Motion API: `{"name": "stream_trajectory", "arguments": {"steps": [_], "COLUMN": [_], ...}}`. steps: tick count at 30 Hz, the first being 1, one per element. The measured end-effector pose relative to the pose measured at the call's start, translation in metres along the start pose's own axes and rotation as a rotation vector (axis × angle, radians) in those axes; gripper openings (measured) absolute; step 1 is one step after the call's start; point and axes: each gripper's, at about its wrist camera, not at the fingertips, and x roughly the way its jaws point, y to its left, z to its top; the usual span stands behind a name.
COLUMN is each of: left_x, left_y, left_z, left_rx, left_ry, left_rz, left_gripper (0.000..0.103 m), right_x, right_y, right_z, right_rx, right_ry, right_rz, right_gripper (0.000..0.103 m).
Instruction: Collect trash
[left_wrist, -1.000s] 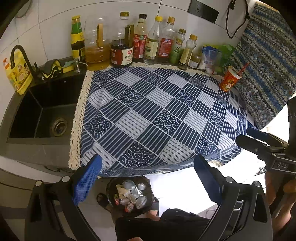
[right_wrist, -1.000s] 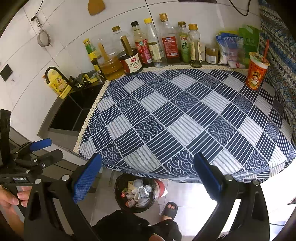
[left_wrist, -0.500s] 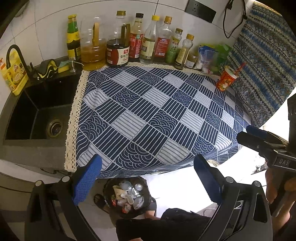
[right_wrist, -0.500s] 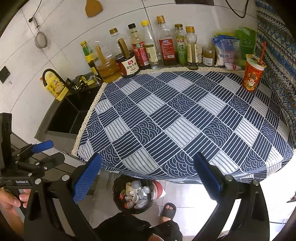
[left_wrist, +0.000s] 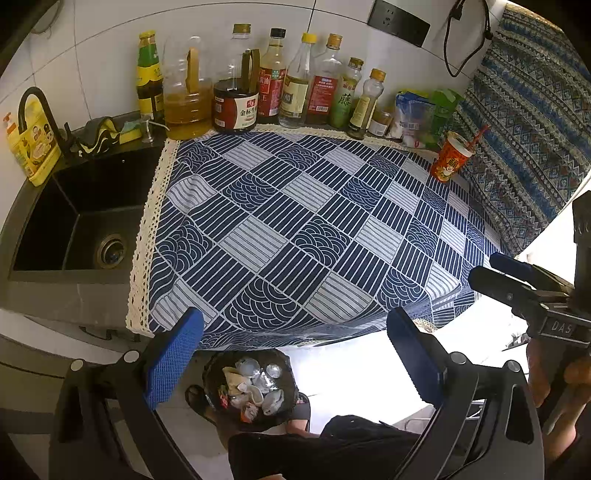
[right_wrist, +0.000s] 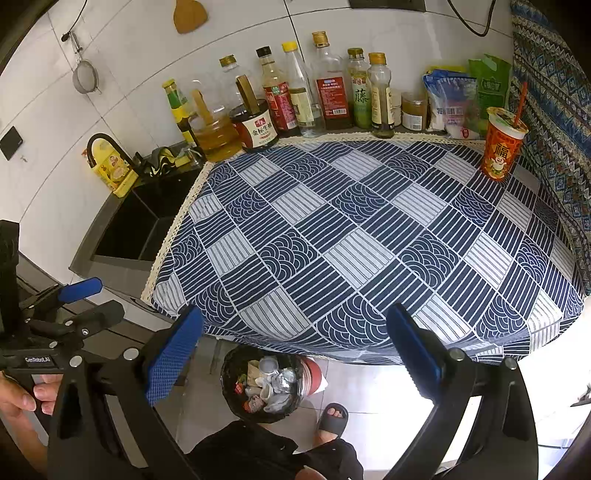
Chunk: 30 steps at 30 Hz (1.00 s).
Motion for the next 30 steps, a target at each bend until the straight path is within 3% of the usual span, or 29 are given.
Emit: {"name": "stream_trajectory", "arguments": {"steps": [30], "left_x": [-0.0041], "left_y": [0.0008], "left_z": [-0.0025], "left_rx": [0.007], "left_ry": [-0.012], "left_rz": [0.024], "left_gripper": [0.096], "right_x": [-0.0006], "right_y": [0.0034], "right_z": [-0.0011], "right_rx": [-0.006], "right_ry": [0.000], "right_rz": [0.010], "right_gripper": [0.098]}}
